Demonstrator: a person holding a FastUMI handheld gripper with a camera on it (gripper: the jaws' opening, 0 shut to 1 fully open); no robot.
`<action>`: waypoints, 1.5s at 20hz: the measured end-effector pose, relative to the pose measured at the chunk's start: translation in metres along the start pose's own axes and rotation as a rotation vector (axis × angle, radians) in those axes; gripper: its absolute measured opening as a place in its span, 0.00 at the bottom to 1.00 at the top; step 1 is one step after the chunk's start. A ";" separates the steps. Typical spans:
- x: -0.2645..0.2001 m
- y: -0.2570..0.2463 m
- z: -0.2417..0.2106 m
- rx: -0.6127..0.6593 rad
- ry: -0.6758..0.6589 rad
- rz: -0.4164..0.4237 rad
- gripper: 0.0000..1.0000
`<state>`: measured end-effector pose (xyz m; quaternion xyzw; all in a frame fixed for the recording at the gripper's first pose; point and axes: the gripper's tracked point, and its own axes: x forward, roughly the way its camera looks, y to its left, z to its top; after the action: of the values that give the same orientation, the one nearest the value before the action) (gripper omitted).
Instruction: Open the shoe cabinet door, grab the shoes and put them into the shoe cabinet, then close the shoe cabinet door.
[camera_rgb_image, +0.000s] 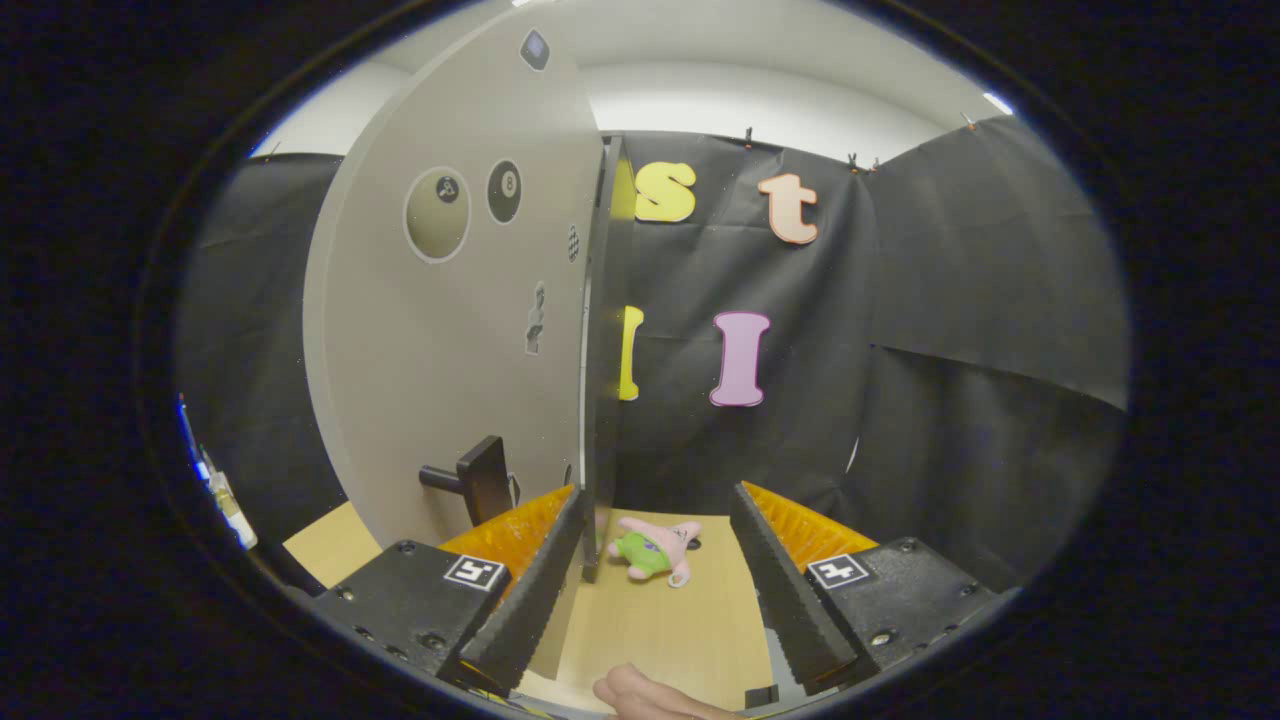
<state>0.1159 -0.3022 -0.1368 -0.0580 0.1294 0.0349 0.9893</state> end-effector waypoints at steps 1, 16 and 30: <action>0.001 0.001 0.001 -0.001 0.000 -0.003 0.95; 0.004 0.151 0.012 -0.010 0.041 0.085 0.95; 0.085 0.328 0.018 0.027 0.101 0.170 0.96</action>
<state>0.1746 0.0294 -0.1758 -0.0351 0.1841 0.1142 0.9756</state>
